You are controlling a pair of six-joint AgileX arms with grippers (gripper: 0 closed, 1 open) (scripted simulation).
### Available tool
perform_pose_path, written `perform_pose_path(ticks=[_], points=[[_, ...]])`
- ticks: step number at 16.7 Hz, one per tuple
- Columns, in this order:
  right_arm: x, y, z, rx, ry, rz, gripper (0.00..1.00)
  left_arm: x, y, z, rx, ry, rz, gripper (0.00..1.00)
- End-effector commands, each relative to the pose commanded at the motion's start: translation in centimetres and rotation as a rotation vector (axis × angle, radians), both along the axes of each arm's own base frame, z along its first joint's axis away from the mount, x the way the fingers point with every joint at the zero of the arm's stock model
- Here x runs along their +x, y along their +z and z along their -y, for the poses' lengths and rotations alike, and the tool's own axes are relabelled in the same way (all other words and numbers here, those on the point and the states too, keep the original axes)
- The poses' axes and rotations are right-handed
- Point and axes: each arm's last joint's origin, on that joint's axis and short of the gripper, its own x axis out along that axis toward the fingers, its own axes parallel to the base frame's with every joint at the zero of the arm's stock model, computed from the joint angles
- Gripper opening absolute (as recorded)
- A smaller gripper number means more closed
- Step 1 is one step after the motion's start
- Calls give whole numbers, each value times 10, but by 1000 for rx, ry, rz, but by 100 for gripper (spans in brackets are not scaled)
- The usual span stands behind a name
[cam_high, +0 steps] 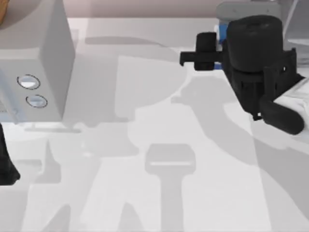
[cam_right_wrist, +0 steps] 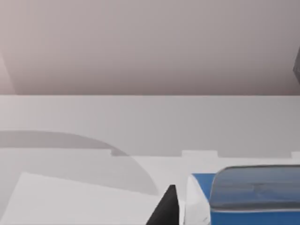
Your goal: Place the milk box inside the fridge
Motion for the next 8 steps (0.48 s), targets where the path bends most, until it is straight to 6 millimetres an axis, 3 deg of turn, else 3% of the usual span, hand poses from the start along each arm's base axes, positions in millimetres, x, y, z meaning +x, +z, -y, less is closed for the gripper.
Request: perform_pose_path(ticks=[4,8], points=[[-49,28,82,60,28,64,0,0,0,0,0,0,0,100],[-111,25,146,91,37,170,0,0,0,0,0,0,0,100]])
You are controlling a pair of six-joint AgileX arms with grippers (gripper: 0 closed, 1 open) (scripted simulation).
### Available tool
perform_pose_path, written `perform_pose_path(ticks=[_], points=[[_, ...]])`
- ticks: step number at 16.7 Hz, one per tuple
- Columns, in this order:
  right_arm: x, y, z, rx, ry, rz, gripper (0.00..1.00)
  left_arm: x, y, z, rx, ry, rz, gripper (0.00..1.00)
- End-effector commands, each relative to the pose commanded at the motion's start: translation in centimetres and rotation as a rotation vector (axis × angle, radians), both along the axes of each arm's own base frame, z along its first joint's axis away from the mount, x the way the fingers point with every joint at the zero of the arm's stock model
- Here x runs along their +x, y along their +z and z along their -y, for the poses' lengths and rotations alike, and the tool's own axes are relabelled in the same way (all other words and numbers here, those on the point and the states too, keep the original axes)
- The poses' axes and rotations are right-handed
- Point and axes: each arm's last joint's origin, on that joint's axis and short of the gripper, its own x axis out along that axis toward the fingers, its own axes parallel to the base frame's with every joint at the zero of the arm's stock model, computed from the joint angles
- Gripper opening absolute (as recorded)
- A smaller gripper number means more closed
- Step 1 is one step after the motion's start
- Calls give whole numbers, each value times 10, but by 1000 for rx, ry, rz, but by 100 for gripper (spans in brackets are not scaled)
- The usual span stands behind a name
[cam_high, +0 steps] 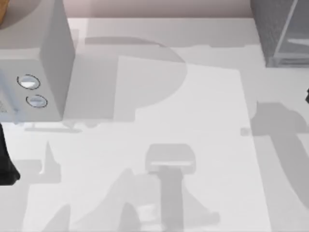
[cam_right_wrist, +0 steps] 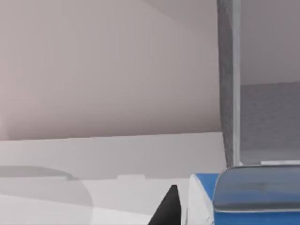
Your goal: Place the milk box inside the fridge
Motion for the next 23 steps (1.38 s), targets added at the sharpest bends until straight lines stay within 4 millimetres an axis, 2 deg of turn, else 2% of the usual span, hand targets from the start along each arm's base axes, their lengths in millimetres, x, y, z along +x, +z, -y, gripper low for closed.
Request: perform_pose_path(ticks=[3,5,9,12,19,23], points=[[-38,-23,29,-12,-17,72,0,0,0,0,0,0,0,100],[-54,-43,41,-34,-36,106,0,0,0,0,0,0,0,100],[-70,-79,54,-88,-84,140,0,0,0,0,0,0,0,100],[-73,-94,59,-115,-107,142,0,0,0,0,0,0,0,100],[-73,-93,59,-114,-106,146,0,0,0,0,0,0,0,100],[-66,-64,60,-112,-103,195,0,0,0,0,0,0,0,100]])
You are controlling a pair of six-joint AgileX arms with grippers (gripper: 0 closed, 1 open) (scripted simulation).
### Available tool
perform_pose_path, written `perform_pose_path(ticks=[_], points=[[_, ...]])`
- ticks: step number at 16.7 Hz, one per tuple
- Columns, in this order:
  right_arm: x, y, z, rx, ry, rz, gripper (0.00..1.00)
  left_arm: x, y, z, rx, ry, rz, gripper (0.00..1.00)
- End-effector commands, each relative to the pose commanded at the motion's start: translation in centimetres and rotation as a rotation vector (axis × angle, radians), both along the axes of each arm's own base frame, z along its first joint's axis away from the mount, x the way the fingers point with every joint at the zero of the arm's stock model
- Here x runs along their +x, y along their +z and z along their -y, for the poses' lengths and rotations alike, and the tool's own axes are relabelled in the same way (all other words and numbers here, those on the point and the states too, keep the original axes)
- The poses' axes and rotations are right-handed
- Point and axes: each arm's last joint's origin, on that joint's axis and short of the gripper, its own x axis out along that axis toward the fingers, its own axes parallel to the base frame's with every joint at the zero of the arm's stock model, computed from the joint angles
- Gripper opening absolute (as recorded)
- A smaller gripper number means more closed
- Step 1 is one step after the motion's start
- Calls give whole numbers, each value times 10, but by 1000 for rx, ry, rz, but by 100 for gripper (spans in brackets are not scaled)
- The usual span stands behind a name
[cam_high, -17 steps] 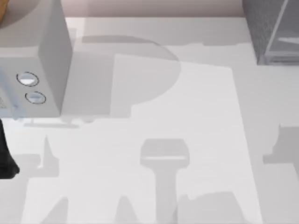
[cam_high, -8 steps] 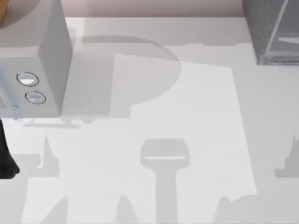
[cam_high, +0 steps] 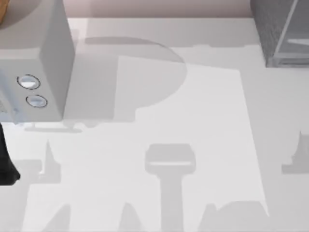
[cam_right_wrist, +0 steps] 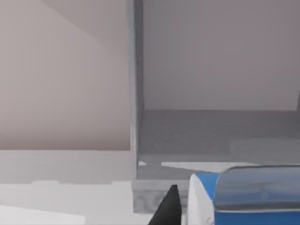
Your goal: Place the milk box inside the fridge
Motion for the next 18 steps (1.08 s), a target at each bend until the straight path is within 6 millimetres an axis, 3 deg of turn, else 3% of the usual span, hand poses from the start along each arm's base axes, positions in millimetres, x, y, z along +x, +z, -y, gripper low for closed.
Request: perform_pose_path(ticks=[4,7,9,13,18], points=[[28,40,5,-8,-1,29,0,0,0,0,0,0,0,100],[72,62,14,-14,-6,23,0,0,0,0,0,0,0,100],[110,66,23,-16,-9,8,0,0,0,0,0,0,0,100],[191,41,49,-12,-14,-31,0,0,0,0,0,0,0,100],[264,-30,83,-1,-12,-64,0,0,0,0,0,0,0,100]])
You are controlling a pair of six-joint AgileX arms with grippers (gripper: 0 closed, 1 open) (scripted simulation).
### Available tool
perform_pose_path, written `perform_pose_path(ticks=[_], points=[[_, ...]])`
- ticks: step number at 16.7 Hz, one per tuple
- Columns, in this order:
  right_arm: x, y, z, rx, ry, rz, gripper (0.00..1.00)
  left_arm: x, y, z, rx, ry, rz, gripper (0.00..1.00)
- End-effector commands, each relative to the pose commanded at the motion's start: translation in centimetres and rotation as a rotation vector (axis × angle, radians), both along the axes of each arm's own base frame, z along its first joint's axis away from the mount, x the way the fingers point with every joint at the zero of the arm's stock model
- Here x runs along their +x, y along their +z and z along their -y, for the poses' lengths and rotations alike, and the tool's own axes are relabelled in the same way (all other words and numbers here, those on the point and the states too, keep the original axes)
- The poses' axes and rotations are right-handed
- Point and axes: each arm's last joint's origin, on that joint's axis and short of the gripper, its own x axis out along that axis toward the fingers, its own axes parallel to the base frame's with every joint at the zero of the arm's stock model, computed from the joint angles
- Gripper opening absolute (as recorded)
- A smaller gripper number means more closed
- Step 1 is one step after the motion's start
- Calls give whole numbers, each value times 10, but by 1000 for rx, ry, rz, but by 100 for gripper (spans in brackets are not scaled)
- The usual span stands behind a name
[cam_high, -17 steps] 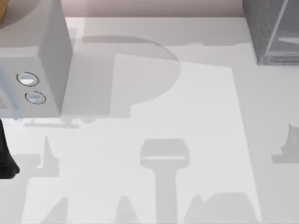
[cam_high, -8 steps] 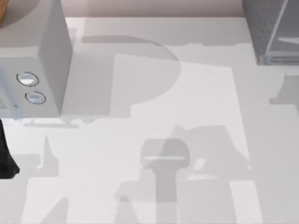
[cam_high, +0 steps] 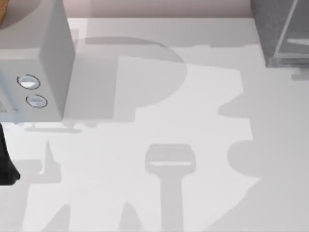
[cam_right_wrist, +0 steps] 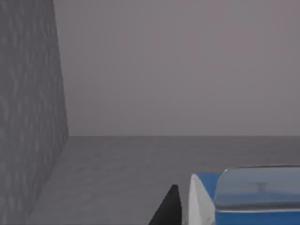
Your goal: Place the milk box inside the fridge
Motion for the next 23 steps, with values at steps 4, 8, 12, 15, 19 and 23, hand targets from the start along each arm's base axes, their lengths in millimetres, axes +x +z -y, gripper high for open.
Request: perform_pose_path(ticks=[4,8,12,15,19,23], points=[[24,-42,16,2,3,6,0,0,0,0,0,0,0,100],[29,-51,19,2,5,11,0,0,0,0,0,0,0,100],[29,-52,17,5,9,4,0,0,0,0,0,0,0,100],[44,-55,19,9,8,-8,0,0,0,0,0,0,0,100],[87,-54,23,11,3,-13,0,0,0,0,0,0,0,100],[130,-40,22,7,5,4,0,0,0,0,0,0,0,100]])
